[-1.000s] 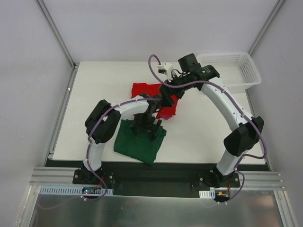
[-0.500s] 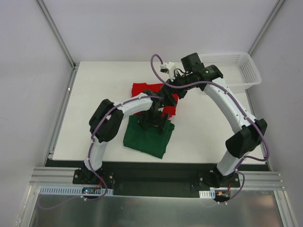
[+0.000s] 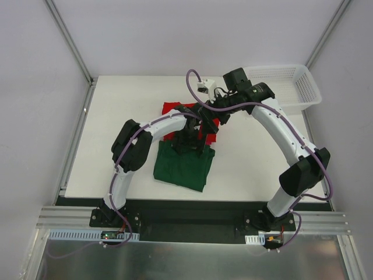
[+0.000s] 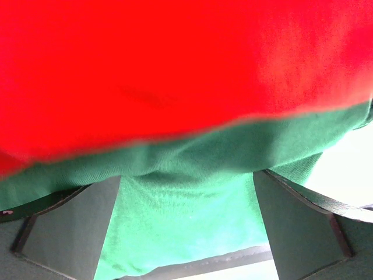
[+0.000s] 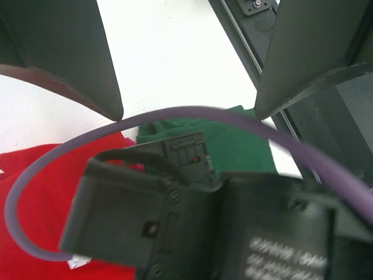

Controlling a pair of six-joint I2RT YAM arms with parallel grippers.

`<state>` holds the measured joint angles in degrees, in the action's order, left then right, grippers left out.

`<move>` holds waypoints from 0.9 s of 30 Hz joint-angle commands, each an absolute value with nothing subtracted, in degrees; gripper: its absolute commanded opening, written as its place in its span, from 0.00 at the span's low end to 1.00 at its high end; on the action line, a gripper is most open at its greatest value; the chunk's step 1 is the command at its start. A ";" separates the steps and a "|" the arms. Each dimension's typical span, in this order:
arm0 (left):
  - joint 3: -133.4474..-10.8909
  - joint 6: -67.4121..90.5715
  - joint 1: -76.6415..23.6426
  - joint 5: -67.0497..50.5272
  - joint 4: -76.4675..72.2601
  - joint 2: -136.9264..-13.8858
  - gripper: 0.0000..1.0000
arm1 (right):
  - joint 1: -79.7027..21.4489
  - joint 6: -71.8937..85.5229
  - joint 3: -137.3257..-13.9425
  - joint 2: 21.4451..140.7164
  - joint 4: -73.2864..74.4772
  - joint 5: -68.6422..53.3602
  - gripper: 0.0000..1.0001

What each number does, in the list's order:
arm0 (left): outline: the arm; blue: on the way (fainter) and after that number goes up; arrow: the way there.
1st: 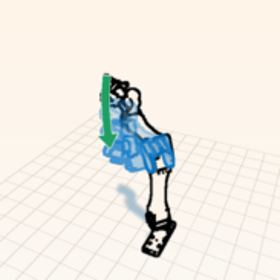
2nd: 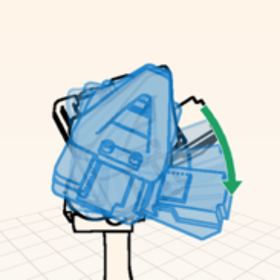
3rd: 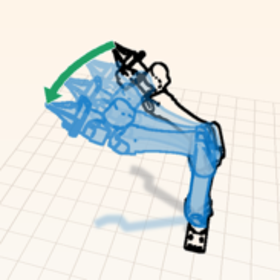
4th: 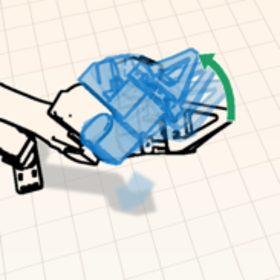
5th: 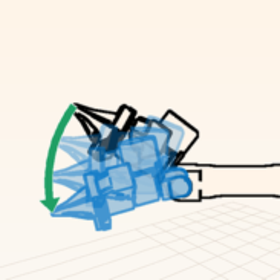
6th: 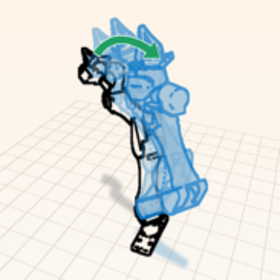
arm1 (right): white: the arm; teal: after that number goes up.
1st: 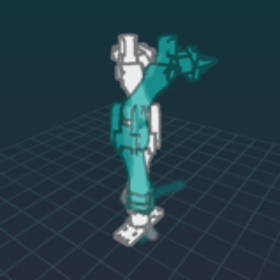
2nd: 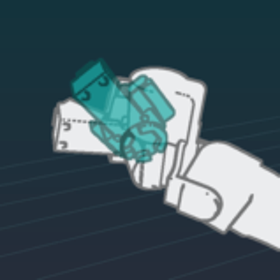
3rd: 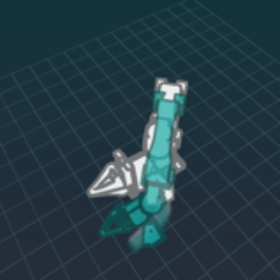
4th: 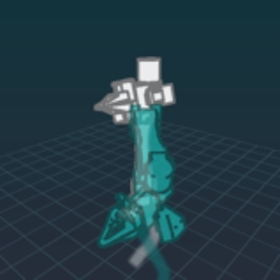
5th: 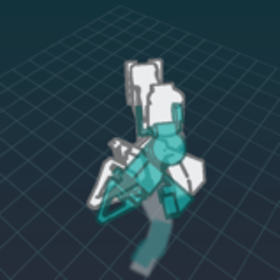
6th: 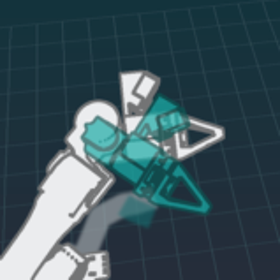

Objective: Fold and stack the t-shirts

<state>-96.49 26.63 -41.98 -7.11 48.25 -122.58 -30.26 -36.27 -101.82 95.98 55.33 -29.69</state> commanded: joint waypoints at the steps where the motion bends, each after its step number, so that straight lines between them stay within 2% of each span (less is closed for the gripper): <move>1: -99.84 27.25 -40.26 -7.03 43.86 -124.80 0.99 | -31.82 -36.74 -101.51 92.20 53.18 -37.62 1.00; 17: -100.99 28.12 -36.91 -4.75 43.59 -126.12 0.99 | -31.91 -36.91 -100.63 91.58 52.65 -38.41 1.00; 27: -107.05 28.56 -36.83 -8.25 43.59 -129.29 0.99 | -31.90 -37.71 -100.37 91.58 52.91 -37.71 1.00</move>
<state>-103.85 27.97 -37.26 -7.46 47.88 -127.22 -31.81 -36.58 -100.53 93.80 53.76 -36.42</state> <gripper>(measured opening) 0.993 0.996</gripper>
